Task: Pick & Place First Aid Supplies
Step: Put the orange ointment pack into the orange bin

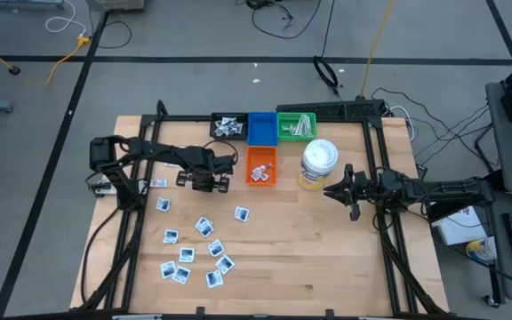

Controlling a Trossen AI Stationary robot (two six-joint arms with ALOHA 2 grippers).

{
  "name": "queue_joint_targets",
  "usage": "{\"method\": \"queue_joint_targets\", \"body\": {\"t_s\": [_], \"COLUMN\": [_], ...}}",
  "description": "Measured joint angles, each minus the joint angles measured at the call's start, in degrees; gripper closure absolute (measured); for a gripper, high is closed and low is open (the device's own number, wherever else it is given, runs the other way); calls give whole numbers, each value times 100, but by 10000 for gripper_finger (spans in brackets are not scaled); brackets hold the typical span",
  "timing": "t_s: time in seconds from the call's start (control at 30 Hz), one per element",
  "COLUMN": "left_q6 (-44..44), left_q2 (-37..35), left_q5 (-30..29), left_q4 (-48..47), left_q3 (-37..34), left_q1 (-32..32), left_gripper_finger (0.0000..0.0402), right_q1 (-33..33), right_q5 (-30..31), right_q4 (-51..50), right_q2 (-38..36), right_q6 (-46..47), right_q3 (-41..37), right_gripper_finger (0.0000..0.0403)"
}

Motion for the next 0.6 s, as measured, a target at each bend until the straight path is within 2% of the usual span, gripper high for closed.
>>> {"method": "queue_joint_targets", "body": {"t_s": [0.2, 0.4, 0.5, 0.6], "left_q6": [-71, -675, -821, -908], "left_q2": [0, -131, -312, -535], "left_q5": [26, 199, 160, 29], "left_q4": [20, -27, -22, -81], "left_q3": [0, -13, -9, -8], "left_q1": [31, 34, 26, 47], "left_gripper_finger": [388, 385, 366, 330], "right_q1": [2, 2, 0, 1], "right_q5": [0, 0, 0, 0], "right_q4": [1, 1, 1, 1], "right_q2": [0, 0, 0, 0], "right_q6": [-1, -1, -1, 0], "right_q3": [0, -1, 0, 1], "right_gripper_finger": [344, 344, 344, 344]}}
